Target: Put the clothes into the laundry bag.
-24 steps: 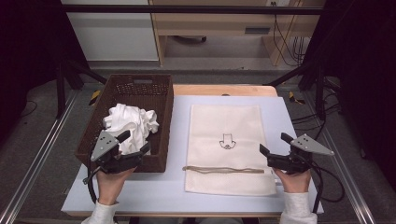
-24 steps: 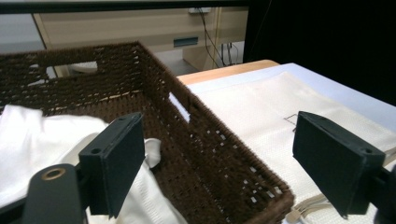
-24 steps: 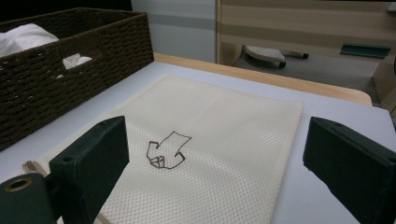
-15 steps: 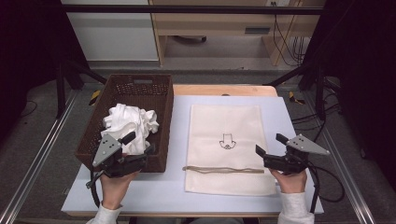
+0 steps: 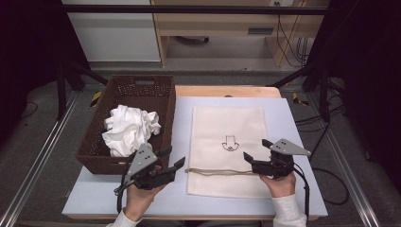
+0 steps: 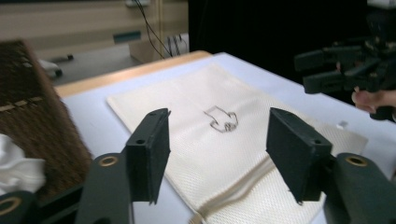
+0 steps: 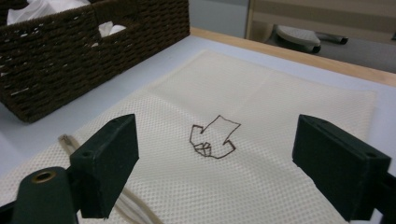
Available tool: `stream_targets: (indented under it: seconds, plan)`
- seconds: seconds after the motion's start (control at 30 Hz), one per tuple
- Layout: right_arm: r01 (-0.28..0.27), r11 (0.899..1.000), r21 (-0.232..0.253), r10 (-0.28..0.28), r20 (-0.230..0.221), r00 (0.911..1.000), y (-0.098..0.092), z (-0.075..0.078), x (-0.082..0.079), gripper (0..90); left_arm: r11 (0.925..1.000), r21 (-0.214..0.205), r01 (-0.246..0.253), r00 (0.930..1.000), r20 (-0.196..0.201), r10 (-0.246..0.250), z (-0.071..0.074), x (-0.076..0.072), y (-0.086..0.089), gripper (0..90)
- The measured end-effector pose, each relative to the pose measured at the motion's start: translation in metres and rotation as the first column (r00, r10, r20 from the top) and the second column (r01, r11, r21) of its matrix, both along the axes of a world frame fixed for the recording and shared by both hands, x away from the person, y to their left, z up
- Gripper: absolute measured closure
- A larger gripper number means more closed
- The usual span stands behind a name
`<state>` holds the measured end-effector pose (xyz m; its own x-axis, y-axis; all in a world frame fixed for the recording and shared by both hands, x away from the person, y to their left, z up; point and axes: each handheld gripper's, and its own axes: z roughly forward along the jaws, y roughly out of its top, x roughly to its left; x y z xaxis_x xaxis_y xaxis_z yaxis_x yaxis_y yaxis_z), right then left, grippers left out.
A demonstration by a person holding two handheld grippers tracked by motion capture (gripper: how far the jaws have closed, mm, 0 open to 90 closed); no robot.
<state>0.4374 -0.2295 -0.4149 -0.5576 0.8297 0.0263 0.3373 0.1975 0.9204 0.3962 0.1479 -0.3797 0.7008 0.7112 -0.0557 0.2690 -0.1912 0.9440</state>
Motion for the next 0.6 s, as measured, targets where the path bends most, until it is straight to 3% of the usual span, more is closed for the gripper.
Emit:
stream_targets:
  seconds: [0.1, 0.13, 0.23, 0.27, 0.3, 0.37, 0.4, 0.6]
  plan:
    - [-0.008, 1.000, -0.011, 0.008, -0.013, 0.9999, 0.008, -0.003, 0.001, 17.5, 0.9996, 0.018, 0.020, 0.9996, -0.020, -0.020, -0.008, 0.001, -0.009, 45.4]
    - [-0.019, 1.000, -0.020, 0.019, -0.024, 0.9995, 0.013, -0.007, 0.002, 19.8, 0.9979, 0.052, 0.038, 0.9986, -0.038, -0.036, -0.019, 0.003, -0.021, 47.2]
    - [-0.030, 0.998, -0.046, 0.029, -0.031, 0.9991, 0.019, -0.011, 0.002, 21.6, 0.9952, 0.079, 0.058, 0.9965, -0.065, -0.052, -0.030, 0.005, -0.031, 50.7]
    - [-0.038, 0.998, -0.047, 0.036, -0.047, 0.9983, 0.024, -0.016, 0.003, 23.1, 0.9917, 0.104, 0.076, 0.9934, -0.093, -0.067, -0.043, 0.007, -0.040, 53.2]
    - [-0.038, 0.998, -0.047, 0.036, -0.047, 0.9983, 0.024, -0.016, 0.003, 23.1, 0.9917, 0.104, 0.076, 0.9934, -0.093, -0.067, -0.043, 0.007, -0.040, 55.3]
    - [-0.052, 0.997, -0.060, 0.046, -0.096, 0.9943, 0.032, -0.025, 0.005, 25.4, 0.9858, 0.134, 0.101, 0.9886, -0.125, -0.084, -0.055, 0.008, -0.049, 60.5]
    - [-0.061, 0.996, -0.065, 0.055, -0.100, 0.9934, 0.034, -0.027, 0.006, 26.9, 0.9818, 0.152, 0.113, 0.9859, -0.139, -0.092, -0.063, 0.009, -0.054, 62.1]
    - [-0.116, 0.987, -0.113, 0.099, -0.142, 0.9849, 0.050, -0.042, 0.008, 33.5, 0.9696, 0.185, 0.160, 0.9737, -0.191, -0.125, -0.085, 0.010, -0.067, 73.7]
